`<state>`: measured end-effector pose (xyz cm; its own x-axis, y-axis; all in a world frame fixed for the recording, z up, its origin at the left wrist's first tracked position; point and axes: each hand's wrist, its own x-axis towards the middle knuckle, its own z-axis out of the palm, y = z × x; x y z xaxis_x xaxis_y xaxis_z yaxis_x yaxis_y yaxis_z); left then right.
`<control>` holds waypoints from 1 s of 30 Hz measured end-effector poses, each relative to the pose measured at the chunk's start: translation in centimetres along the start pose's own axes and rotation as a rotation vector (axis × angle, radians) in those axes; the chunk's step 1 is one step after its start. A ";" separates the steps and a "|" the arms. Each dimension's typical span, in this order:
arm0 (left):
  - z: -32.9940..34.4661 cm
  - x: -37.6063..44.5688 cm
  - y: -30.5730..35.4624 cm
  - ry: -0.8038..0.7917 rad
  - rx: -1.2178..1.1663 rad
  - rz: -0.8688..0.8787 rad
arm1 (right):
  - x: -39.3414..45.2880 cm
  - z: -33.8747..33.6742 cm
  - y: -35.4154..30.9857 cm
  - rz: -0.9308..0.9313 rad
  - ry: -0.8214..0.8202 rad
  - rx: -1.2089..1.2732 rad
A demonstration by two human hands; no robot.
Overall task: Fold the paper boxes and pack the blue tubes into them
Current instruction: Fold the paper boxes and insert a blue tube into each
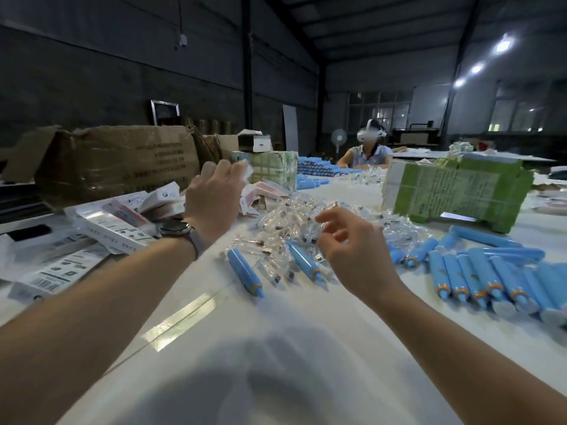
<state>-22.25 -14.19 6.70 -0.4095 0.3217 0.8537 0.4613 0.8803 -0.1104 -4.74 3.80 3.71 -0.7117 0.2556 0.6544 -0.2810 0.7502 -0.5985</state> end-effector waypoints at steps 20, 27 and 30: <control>-5.7 -8.4 15.5 -0.626 -1.841 -0.594 | -0.5 -2.3 1.2 0.228 -0.176 0.673; -5.3 -8.6 14.8 -0.588 -1.860 -0.608 | -1.2 -2.3 1.7 0.158 -0.285 0.532; -4.7 -8.7 13.7 -0.547 -1.801 -0.575 | -1.1 -2.5 1.9 0.187 -0.389 0.545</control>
<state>-8.66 -6.57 0.14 -0.7724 0.5411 0.3325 0.1916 -0.3007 0.9343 -2.84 6.49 3.02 -0.9302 0.0368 0.3652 -0.3418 0.2753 -0.8985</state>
